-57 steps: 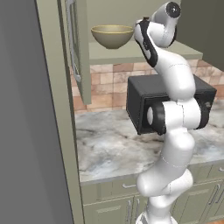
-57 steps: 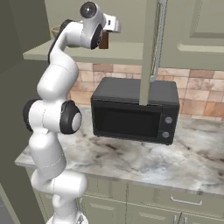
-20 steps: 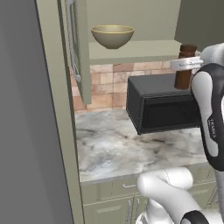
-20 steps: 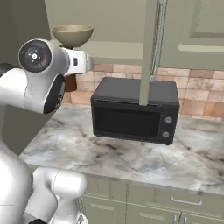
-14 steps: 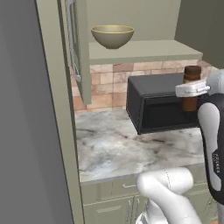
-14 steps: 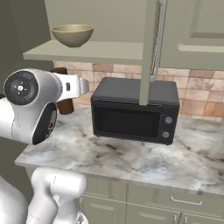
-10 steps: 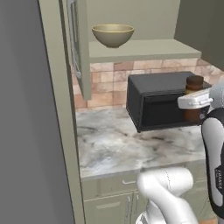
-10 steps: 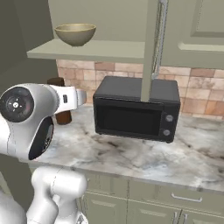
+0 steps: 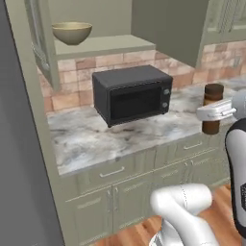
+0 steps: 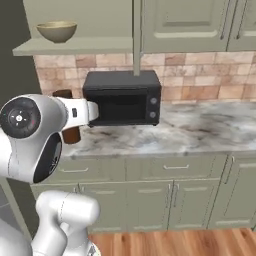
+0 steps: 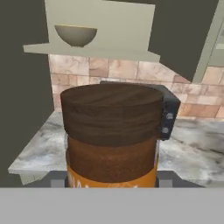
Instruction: Take the cinnamon bottle from the cabinet and place it on the dining table, next to the plate with the cupcake. Then take the chocolate from the dining counter and place it on the cupcake plate.
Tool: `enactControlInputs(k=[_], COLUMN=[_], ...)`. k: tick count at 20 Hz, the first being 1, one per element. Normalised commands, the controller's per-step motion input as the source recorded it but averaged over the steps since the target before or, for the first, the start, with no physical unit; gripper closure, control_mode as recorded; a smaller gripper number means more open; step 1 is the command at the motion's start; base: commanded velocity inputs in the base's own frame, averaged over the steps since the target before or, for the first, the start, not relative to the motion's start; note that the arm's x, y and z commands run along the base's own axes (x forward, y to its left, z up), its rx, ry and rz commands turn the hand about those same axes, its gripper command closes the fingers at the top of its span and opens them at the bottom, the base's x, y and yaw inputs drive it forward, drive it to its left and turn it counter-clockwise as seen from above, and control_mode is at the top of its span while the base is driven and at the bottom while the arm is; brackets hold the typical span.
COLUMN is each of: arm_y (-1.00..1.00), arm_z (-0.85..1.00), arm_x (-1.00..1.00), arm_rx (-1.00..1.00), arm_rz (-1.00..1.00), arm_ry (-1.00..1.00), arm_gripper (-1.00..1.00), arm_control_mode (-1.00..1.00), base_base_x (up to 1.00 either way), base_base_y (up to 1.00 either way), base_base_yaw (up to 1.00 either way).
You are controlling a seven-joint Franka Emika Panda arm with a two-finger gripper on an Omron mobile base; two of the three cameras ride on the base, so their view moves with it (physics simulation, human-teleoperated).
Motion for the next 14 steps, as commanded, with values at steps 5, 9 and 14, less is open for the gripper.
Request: enactControlInputs(k=[5, 9, 14], arm_y=[0.00, 0.00, 0.00], arm_z=[0.00, 0.00, 0.00], arm_x=[0.00, 0.00, 0.00], arm_rx=[0.00, 0.00, 0.00], arm_rz=[0.00, 0.00, 0.00], arm_ry=[0.00, 0.00, 0.00], arm_gripper=[1.00, 1.00, 1.00], arm_control_mode=[1.00, 1.00, 1.00], base_base_x=[-0.57, -0.39, -0.28], base_base_y=[-0.18, -0.20, -0.23], base_base_yaw=[-0.63, -0.66, -0.70])
